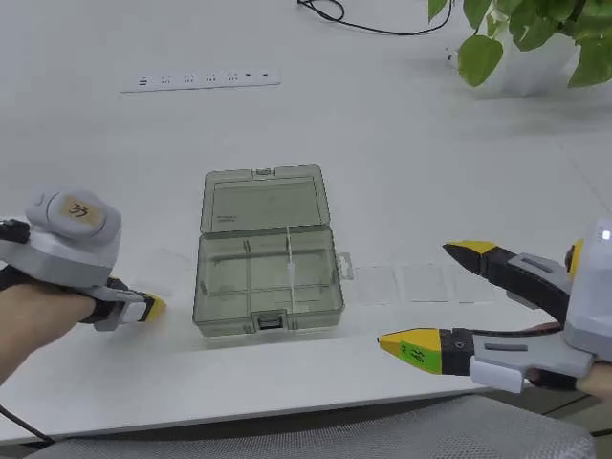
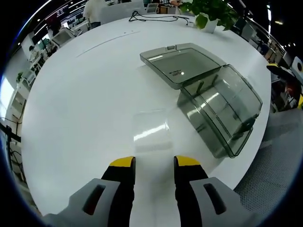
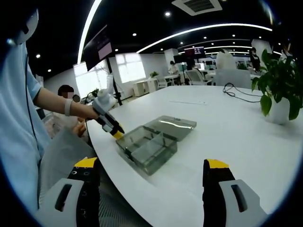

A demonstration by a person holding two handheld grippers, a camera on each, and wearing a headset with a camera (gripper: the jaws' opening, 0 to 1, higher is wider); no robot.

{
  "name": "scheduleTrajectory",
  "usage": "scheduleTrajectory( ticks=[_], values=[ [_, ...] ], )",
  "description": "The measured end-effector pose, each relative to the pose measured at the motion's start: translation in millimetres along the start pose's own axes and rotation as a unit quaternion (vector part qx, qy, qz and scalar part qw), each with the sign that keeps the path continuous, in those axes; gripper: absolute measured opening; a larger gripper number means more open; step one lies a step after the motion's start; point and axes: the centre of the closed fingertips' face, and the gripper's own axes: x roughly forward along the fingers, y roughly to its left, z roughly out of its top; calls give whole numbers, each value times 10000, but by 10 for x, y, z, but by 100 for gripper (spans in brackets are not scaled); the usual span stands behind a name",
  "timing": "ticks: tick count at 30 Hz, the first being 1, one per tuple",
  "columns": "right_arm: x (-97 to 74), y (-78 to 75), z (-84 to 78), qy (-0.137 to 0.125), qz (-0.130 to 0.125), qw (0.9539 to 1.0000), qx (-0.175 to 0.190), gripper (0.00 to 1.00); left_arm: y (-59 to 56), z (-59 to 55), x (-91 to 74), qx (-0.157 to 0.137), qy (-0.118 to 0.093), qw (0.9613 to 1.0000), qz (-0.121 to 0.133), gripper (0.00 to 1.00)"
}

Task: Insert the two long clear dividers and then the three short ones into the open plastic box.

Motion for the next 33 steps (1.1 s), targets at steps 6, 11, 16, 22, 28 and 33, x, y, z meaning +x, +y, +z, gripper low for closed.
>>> scheduleTrajectory(
  ticks=[6, 11, 16, 22, 28, 33],
  values=[
    [5, 3, 2, 12, 0, 10000, 10, 90, -8, -8, 1, 10, -10, 10000, -25, 31],
    [16, 15, -3, 13, 13, 10000, 42, 90, -9, -1, 8, -8, -50, 10000, -47, 30],
    [38, 34, -21, 28, 28, 10000, 62, 90, -11, 3, -6, -50, -103, 9999, -79, 30],
    [47, 51, -24, 30, 42, 10000, 73, 89, 7, 5, -17, -65, -136, 9999, -80, 30],
    [57, 12, -48, 42, 45, 9999, 85, 89, 20, 3, -42, -123, -198, 9997, -97, 30],
    [75, 28, -41, 49, 60, 9999, 86, 89, 36, 19, -82, -185, -298, 9993, -103, 30]
  ],
)
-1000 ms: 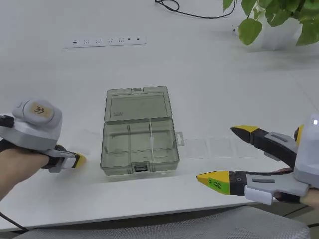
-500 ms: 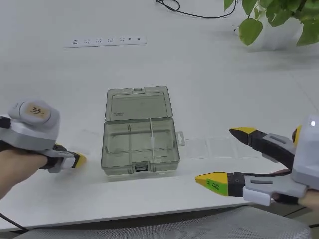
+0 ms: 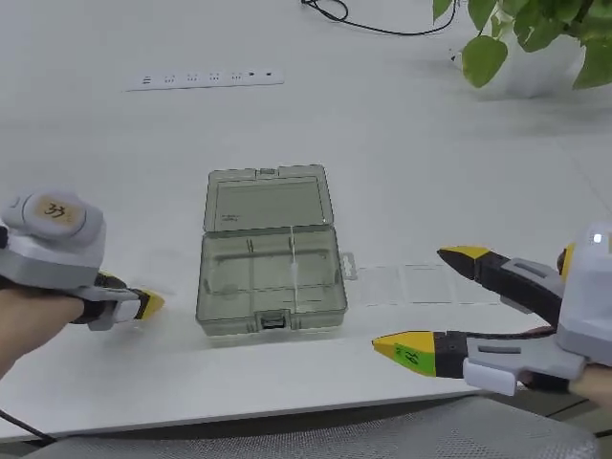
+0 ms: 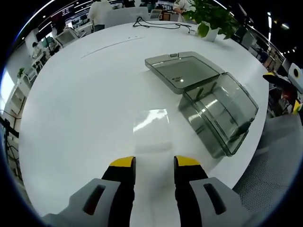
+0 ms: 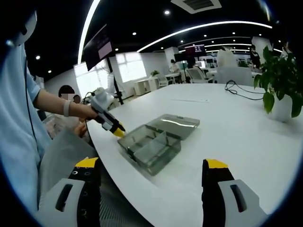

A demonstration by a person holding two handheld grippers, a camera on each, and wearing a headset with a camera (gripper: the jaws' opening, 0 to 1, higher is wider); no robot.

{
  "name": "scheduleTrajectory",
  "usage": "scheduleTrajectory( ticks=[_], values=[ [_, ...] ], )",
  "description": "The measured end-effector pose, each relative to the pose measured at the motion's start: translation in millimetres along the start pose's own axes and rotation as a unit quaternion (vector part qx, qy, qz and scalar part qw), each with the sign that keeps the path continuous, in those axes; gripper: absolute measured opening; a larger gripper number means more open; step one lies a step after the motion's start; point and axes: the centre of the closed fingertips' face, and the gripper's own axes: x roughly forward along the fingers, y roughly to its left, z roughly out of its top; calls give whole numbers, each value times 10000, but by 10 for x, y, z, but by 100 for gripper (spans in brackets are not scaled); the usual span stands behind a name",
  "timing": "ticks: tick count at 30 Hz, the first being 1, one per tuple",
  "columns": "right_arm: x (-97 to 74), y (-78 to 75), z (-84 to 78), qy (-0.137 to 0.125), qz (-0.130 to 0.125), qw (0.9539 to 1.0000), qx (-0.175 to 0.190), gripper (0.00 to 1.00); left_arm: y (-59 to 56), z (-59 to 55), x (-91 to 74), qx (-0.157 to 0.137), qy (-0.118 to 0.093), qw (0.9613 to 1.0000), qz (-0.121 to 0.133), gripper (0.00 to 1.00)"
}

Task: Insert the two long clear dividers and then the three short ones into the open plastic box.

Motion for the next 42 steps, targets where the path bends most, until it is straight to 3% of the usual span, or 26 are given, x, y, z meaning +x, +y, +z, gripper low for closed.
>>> scheduleTrajectory(
  ticks=[7, 18, 29, 32, 42],
  values=[
    [41, 31, 32, -15, 38, 10000, -24, 88, 35, 41, -82, -48, -144, 9999, -11, 30],
    [131, 67, 61, 3, 85, 10000, 25, 87, -30, 314, -322, 20, -665, 9978, -73, 30],
    [245, 53, 185, -121, 96, 9998, 127, 84, -428, 613, -499, 182, -1230, 9913, -426, 30],
    [312, 77, 247, -187, 143, 9996, 154, 83, -603, 705, -524, 225, -1393, 9883, -578, 30],
    [475, 96, 397, -355, 188, 9980, 489, 76, -973, 818, -518, 329, -1592, 9828, -871, 30]
  ],
)
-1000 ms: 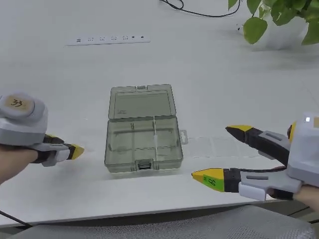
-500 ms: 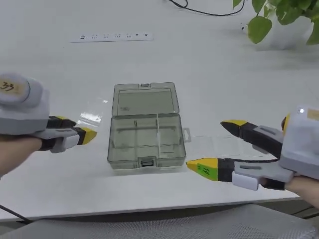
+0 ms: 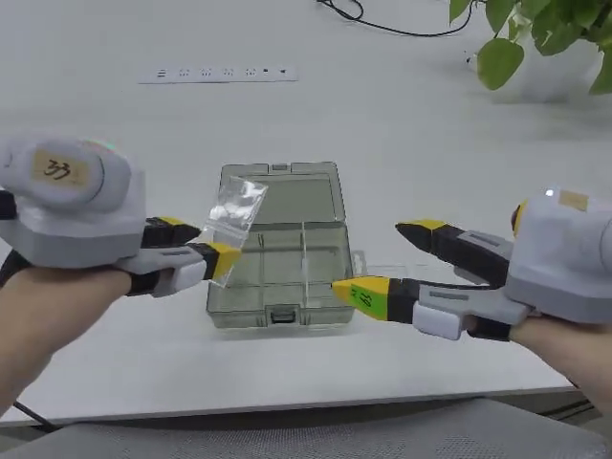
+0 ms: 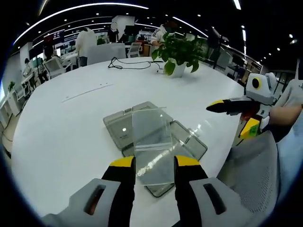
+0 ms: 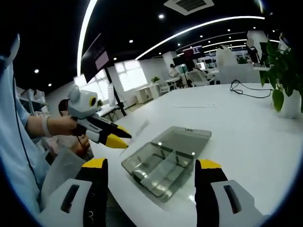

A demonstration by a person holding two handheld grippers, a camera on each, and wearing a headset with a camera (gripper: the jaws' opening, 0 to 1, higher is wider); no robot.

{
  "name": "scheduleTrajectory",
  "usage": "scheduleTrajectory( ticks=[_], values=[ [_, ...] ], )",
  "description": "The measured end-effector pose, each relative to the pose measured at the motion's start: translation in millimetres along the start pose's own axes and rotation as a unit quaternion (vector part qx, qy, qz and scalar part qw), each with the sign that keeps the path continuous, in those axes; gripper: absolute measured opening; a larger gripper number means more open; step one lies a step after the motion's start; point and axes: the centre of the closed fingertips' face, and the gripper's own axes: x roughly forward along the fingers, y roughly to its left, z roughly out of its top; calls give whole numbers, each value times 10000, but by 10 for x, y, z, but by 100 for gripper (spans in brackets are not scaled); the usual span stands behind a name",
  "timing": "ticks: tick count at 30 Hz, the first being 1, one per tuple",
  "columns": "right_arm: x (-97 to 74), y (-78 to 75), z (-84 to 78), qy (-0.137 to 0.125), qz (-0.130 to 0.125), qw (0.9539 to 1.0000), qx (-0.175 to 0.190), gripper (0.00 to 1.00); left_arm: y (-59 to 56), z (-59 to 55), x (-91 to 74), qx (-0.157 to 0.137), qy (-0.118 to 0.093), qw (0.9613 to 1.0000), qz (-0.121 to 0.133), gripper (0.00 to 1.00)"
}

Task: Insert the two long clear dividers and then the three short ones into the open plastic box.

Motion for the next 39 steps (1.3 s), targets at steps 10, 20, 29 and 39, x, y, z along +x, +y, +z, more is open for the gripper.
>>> scheduleTrajectory(
  ticks=[10, 20, 29, 39],
  values=[
    [123, -19, 60, -137, -27, 9983, 568, 62, -324, 203, 95, 155, -275, 9993, -221, 30],
    [239, -35, 229, -455, -7, 9838, 1735, 40, -540, 318, 149, 346, -475, 9978, -318, 30],
    [309, 54, 235, -505, 105, 9742, 2198, 24, -616, 343, 158, 329, -569, 9972, -369, 30],
    [309, 71, 210, -486, 168, 9693, 2404, 7, -649, 334, 164, 352, -572, 9970, -383, 30]
  ],
)
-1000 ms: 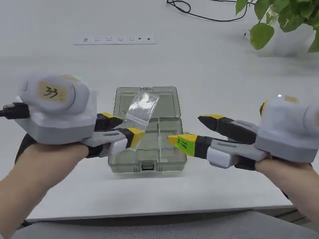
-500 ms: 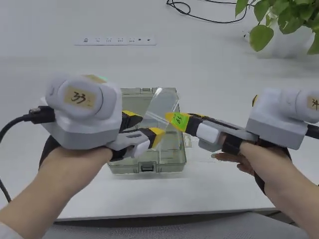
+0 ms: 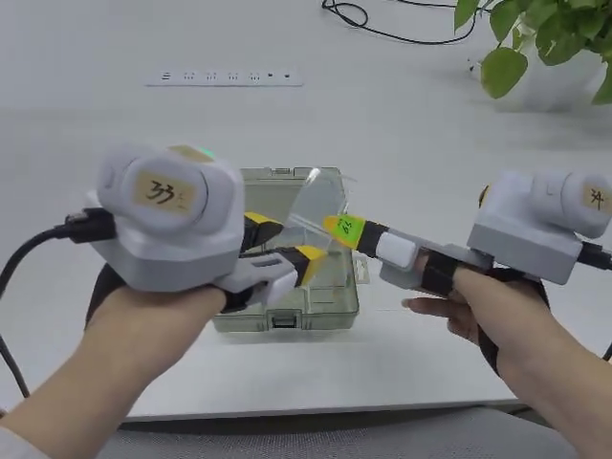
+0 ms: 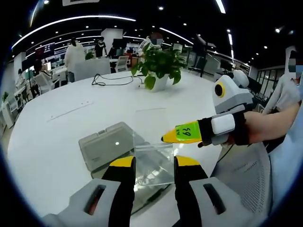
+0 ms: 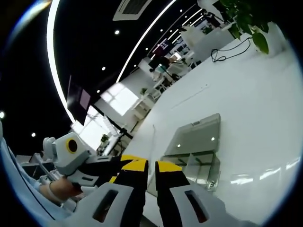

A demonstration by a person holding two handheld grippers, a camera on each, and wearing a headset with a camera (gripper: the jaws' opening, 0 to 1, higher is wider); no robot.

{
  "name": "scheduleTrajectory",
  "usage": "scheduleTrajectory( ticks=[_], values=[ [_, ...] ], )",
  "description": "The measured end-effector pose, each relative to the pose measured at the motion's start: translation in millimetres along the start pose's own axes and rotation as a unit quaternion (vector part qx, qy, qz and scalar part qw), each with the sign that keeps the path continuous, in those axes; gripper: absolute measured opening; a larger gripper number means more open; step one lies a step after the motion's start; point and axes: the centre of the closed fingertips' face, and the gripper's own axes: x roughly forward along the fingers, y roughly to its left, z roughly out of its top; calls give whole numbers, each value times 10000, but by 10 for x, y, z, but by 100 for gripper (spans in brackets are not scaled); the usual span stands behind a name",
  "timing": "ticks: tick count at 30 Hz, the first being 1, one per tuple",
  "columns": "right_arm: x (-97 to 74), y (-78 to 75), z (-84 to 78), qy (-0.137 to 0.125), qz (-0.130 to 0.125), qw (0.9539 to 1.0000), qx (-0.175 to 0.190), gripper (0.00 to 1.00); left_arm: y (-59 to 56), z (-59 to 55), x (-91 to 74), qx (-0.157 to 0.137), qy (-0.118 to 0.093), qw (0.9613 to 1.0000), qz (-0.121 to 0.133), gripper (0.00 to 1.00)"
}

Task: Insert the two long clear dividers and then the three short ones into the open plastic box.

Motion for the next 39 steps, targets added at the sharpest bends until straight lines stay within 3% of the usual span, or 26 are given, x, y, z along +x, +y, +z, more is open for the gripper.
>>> scheduleTrajectory(
  ticks=[22, 27, 30, 33, 39],
  values=[
    [-13, 24, -36, 65, -61, 9994, 331, 2, -27, -31, 21, 206, 9, 9998, -13, 32],
    [-29, -18, -24, 37, -119, 9992, 374, 2, -53, -53, 25, 305, 45, 9995, -36, 45],
    [-37, -28, -26, 44, -131, 9991, 390, 2, -45, -71, 27, 329, 57, 9994, -18, 57],
    [-44, -37, -27, 43, -142, 9990, 422, 2, -41, -88, 32, 401, 58, 9992, -12, 75],
    [-58, -32, -38, 67, -156, 9989, 437, 2, -41, -120, -5, 523, 93, 9986, -86, 98]
  ],
)
